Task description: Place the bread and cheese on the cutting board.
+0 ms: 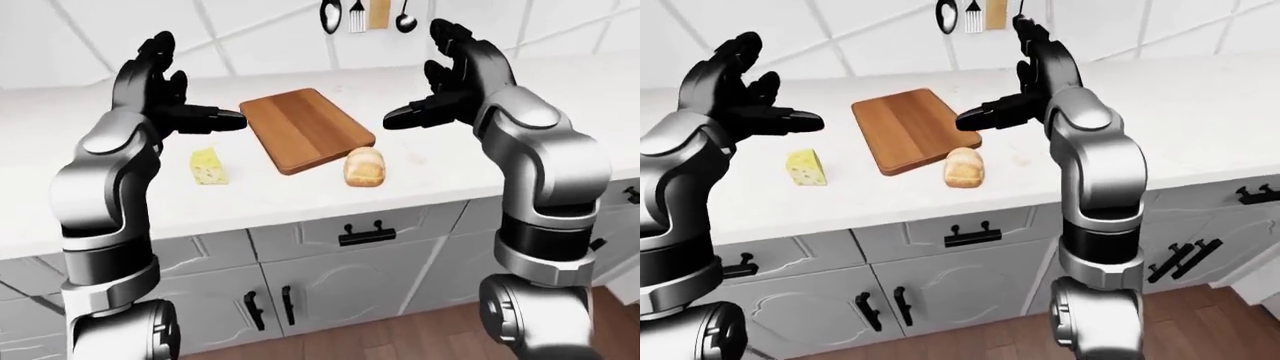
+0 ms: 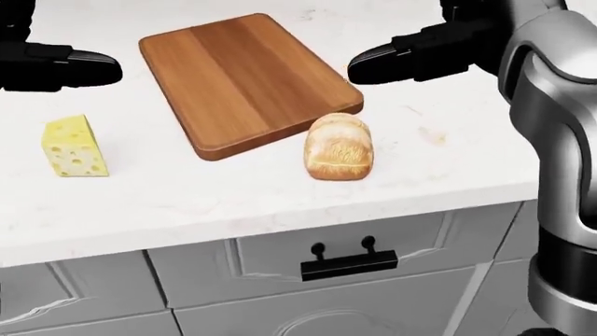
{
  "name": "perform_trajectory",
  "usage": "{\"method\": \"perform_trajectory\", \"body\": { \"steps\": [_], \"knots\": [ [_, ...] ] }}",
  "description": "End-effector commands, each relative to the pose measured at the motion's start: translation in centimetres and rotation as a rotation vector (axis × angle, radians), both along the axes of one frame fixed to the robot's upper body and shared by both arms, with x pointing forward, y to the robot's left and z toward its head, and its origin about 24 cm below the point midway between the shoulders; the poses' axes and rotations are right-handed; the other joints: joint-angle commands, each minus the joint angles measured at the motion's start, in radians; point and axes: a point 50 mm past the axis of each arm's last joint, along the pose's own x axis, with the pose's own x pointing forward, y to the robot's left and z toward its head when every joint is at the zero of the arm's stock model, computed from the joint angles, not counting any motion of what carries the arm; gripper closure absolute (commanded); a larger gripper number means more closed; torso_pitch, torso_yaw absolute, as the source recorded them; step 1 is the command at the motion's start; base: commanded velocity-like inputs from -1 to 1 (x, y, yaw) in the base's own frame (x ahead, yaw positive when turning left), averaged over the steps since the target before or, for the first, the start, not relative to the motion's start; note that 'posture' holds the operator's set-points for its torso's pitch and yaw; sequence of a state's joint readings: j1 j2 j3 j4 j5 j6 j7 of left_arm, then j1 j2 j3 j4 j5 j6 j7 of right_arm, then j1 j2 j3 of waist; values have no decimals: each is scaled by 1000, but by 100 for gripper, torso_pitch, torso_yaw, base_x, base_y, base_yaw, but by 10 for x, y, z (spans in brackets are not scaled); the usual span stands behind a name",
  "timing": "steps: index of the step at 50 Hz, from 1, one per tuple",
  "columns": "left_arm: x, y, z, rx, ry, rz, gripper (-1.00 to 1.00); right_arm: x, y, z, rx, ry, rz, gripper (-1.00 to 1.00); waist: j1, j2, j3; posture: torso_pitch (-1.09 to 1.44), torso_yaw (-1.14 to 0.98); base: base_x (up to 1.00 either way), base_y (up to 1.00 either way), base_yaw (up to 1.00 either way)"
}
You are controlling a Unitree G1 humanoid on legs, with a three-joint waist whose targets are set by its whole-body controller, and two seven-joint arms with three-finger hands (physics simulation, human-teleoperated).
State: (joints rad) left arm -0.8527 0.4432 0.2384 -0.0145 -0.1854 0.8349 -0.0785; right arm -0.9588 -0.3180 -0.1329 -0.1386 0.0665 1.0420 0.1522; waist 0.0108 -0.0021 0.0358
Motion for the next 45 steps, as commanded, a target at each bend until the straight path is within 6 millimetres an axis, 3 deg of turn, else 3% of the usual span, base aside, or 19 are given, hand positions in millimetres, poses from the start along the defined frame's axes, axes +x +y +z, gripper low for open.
{"method": "perform_trajectory", "body": {
  "steps": [1, 4, 5, 6, 7, 12, 15, 17, 26, 28, 30, 31, 32, 34, 36, 38, 40, 41, 45],
  "knots": [
    [-2, -6, 16, 17, -85, -20, -100, -3, -3, 15, -2, -74, -14, -100, -5, 3, -19, 0, 0, 13, 0, 0],
    [-1, -7, 16, 20, -85, -25, -100, -3, -2, 15, -6, -74, -13, -100, 3, -79, -36, 0, 0, 13, 0, 0],
    [-2, -7, 17, 19, -86, -25, -100, -3, -3, 16, -5, -77, -14, -100, -7, -24, -20, 0, 0, 13, 0, 0],
    [-2, -7, 18, 21, -88, -25, -100, -3, -3, 17, -6, -78, -15, -100, 0, -47, -20, 0, 0, 12, 0, 0],
    [-2, -6, 19, 20, -89, -24, -100, -3, -3, 17, -2, -79, -15, -100, -5, -45, -23, 0, 0, 12, 0, 0],
    [-2, -6, 15, 20, -84, -23, -100, -4, -1, 16, -4, -78, -11, -100, -8, -2, -9, 0, 0, 15, 0, 0],
    [-3, -6, 17, 21, -85, -24, -100, -3, -3, 16, -7, -78, -13, -100, -16, 41, -7, 0, 0, 16, 0, 0],
    [-3, -7, 18, 21, -86, -24, -100, -3, -3, 17, -9, -78, -13, -100, -23, 101, -25, 0, 0, 16, 0, 0],
    [-2, -8, 19, 30, -84, -29, -100, -5, -4, 18, -6, -76, -15, -100, -11, 30, -16, 0, 0, 16, 0, 0],
    [-2, -6, 17, 29, -83, -27, -100, -5, -3, 17, -8, -77, -13, -100, -5, 1, -16, 0, 0, 16, 0, 0],
    [-2, -7, 14, 28, -81, -27, -100, -5, -2, 15, -12, -75, -5, -100, 0, -51, -26, 0, 0, 16, 0, 0],
    [-2, -7, 15, 24, -81, -27, -100, -5, -2, 14, -17, -74, -5, -100, 7, -55, -35, 0, 0, 15, 0, 0],
    [-2, -7, 14, 24, -81, -27, -100, -5, -2, 15, -18, -75, -13, -100, -6, -37, -25, 0, 0, 16, 0, 0],
    [-3, -6, 14, 23, -82, -25, -100, -4, -3, 14, -17, -79, -21, -100, -5, -38, 6, 0, 0, 11, 0, 0],
    [-3, -6, 14, 24, -80, -23, -100, -3, -4, 14, -13, -77, -26, -100, -4, -23, -11, 0, 0, 0, 0, 0],
    [-2, -6, 13, 25, -81, -24, -100, -2, -4, 12, -19, -76, -29, -100, -10, 0, -2, 0, 0, 0, 0, 0],
    [-3, -6, 11, 24, -80, -24, -100, -4, -2, 11, -42, -76, -21, -100, -19, 44, -8, 0, 0, 0, 0, 0],
    [-2, -6, 8, 21, -77, -23, -100, -5, -2, 12, -36, -83, -24, -100, -18, 11, -1, 0, 0, 0, 0, 0],
    [-3, -7, 14, 25, -79, -26, -100, -4, -2, 17, -37, -84, -20, -100, -18, 15, -22, 0, 0, 0, 0, 0]
  ]
}}
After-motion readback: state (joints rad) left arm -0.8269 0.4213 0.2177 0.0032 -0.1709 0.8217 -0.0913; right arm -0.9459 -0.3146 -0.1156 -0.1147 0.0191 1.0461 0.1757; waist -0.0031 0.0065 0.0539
